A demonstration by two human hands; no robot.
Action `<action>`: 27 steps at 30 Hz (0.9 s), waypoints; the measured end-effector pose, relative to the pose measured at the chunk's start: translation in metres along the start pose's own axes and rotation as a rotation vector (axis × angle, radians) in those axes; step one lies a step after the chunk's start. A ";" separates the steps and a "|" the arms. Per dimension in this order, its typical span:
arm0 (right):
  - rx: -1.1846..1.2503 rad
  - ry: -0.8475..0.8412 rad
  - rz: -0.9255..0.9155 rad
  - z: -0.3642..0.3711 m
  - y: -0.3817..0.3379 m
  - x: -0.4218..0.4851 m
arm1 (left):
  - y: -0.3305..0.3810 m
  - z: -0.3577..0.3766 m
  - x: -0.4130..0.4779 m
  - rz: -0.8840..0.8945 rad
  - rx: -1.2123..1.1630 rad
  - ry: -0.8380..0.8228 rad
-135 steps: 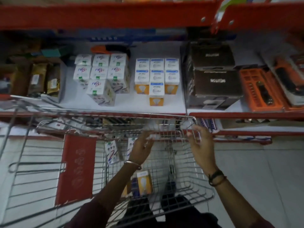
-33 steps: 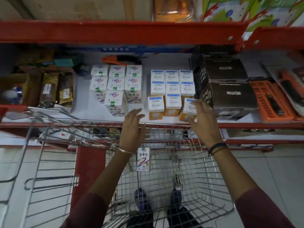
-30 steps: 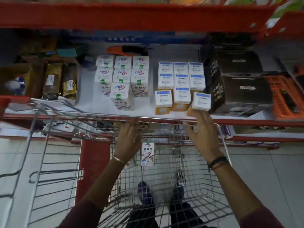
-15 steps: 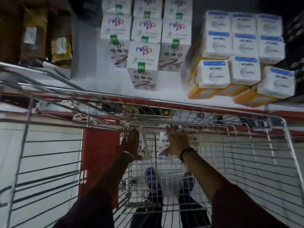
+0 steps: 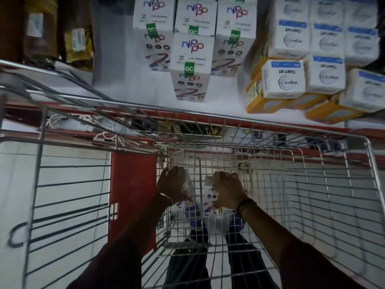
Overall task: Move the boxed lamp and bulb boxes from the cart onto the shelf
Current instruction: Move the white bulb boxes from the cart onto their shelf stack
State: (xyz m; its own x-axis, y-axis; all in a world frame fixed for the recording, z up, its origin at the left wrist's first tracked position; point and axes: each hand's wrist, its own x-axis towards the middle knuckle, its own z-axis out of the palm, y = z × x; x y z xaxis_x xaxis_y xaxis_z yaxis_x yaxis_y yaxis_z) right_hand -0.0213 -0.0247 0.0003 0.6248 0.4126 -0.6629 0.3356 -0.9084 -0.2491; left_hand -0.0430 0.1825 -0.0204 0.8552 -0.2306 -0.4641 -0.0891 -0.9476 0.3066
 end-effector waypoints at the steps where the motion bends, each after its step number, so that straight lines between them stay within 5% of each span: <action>1: 0.014 0.009 -0.005 -0.001 -0.001 -0.003 | 0.003 -0.003 -0.004 -0.013 -0.012 -0.021; 11: 0.075 0.251 -0.028 -0.084 -0.012 -0.082 | 0.047 -0.104 -0.057 -0.048 -0.116 0.019; 27: 0.088 0.735 -0.117 -0.305 -0.052 -0.188 | 0.059 -0.341 -0.121 0.039 -0.016 0.420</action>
State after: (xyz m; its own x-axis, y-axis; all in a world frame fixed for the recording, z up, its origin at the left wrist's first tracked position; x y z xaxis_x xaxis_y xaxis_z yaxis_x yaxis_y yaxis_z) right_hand 0.0587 -0.0346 0.3534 0.9087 0.4173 0.0063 0.3907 -0.8451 -0.3649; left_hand 0.0220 0.2294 0.3371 0.9855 -0.1529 -0.0742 -0.1202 -0.9358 0.3314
